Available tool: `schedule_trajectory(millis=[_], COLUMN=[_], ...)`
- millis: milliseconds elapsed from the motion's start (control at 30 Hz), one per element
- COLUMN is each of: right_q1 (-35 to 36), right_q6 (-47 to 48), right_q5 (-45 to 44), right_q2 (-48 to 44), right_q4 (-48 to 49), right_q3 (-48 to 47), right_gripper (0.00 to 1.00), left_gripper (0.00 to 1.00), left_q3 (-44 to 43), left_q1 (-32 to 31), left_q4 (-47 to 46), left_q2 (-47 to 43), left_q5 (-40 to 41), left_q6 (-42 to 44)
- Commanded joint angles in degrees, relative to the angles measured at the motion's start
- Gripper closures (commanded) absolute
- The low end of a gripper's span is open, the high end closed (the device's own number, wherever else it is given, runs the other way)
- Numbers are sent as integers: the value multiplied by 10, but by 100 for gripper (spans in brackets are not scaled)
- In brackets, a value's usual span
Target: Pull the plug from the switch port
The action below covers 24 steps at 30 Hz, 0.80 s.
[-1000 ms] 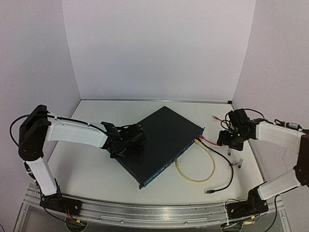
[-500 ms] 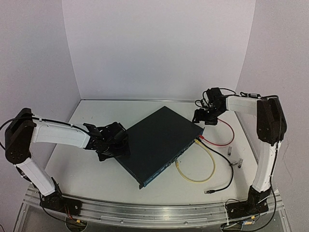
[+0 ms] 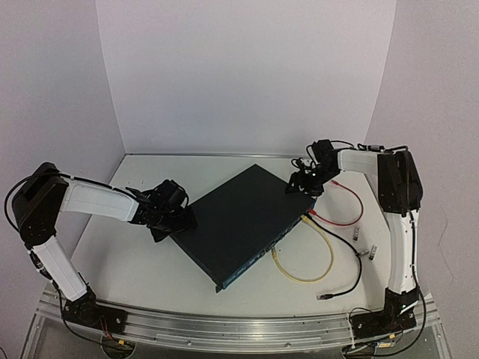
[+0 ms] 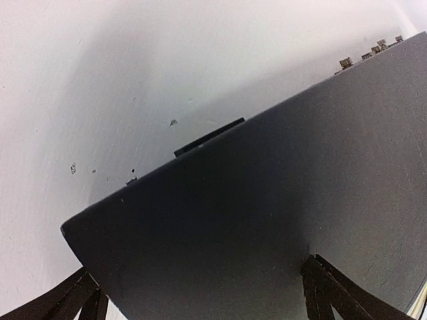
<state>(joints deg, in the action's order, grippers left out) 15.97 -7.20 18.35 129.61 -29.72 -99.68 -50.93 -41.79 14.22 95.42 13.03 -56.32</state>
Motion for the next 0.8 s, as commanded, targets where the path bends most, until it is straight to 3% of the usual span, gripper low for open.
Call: schedule_trajectory(millis=[0,267,767], right_q1=[3,55,165], right_q6=[18,26,-54], right_q5=[97,133,47], right_q2=[17,20,13], right_q4=[-28,-31,-24], right_q3=[-11,4,29], right_gripper=[27,29,34], left_gripper=[1,1,1], left_q3=[-16,-42,-33], left_q1=[24,69,116], left_q4=[-60,-73,-58], left_q2=[15,60,62], left_q5=[-27,-41,-24], left_q6=[30,48,75])
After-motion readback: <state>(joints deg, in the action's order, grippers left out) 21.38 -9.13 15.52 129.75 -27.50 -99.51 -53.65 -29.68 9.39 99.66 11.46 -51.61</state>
